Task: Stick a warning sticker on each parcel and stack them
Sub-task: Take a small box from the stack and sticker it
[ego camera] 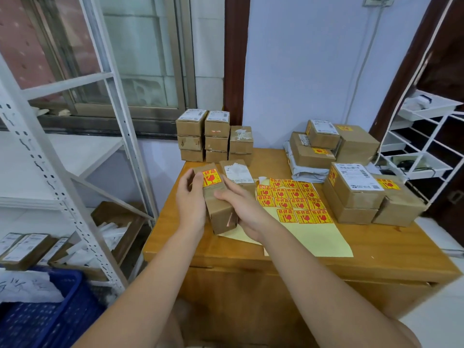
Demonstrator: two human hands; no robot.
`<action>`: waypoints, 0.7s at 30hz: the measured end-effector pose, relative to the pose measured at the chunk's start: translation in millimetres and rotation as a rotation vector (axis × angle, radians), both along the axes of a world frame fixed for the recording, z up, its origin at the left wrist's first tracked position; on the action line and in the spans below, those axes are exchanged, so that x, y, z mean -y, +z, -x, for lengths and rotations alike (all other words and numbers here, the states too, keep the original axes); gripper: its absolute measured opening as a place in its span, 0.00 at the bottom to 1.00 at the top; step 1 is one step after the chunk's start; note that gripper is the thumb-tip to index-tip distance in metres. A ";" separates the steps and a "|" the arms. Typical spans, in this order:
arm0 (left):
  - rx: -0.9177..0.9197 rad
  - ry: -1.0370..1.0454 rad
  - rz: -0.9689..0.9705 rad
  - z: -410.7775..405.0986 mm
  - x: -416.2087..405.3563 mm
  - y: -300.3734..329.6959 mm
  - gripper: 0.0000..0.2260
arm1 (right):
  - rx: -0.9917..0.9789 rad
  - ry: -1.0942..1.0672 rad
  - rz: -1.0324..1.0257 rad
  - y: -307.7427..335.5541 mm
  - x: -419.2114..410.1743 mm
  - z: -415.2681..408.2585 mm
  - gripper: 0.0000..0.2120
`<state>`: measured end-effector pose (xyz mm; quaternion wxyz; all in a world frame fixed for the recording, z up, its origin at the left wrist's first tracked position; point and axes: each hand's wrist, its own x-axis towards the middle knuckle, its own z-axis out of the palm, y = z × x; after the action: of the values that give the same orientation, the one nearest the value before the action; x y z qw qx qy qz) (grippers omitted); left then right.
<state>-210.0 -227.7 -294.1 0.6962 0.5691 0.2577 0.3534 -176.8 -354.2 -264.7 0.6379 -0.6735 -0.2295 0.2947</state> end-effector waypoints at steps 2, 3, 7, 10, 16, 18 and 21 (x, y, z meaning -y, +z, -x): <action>0.043 -0.005 0.013 -5.2 8.4 14.0 0.18 | 0.000 -0.017 -0.037 9.8 6.1 -4.5 0.20; 0.064 -0.016 0.018 -8.0 12.9 20.7 0.17 | 0.010 -0.022 -0.051 14.6 10.2 -6.9 0.19; 0.098 -0.080 -0.103 -21.8 37.2 42.9 0.15 | 0.133 -0.072 -0.067 35.4 39.8 -19.5 0.20; 0.029 -0.244 -0.279 -39.3 54.6 47.9 0.21 | 0.229 -0.175 -0.015 49.6 77.2 -35.1 0.23; -0.187 -0.602 -0.931 -71.6 112.8 51.0 0.24 | 0.460 -0.502 0.165 81.6 188.6 -77.5 0.33; -0.318 -0.622 -1.350 -77.8 131.2 49.1 0.26 | 0.616 -0.602 0.327 91.3 230.1 -92.4 0.33; -0.439 -0.674 -1.672 -90.4 151.6 37.2 0.28 | 0.731 -0.674 0.534 94.7 287.7 -118.4 0.30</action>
<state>-119.6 -379.3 -256.9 0.0609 0.9852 -0.1339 0.0876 -58.5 -641.9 -170.0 0.3833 -0.9059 -0.1250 -0.1299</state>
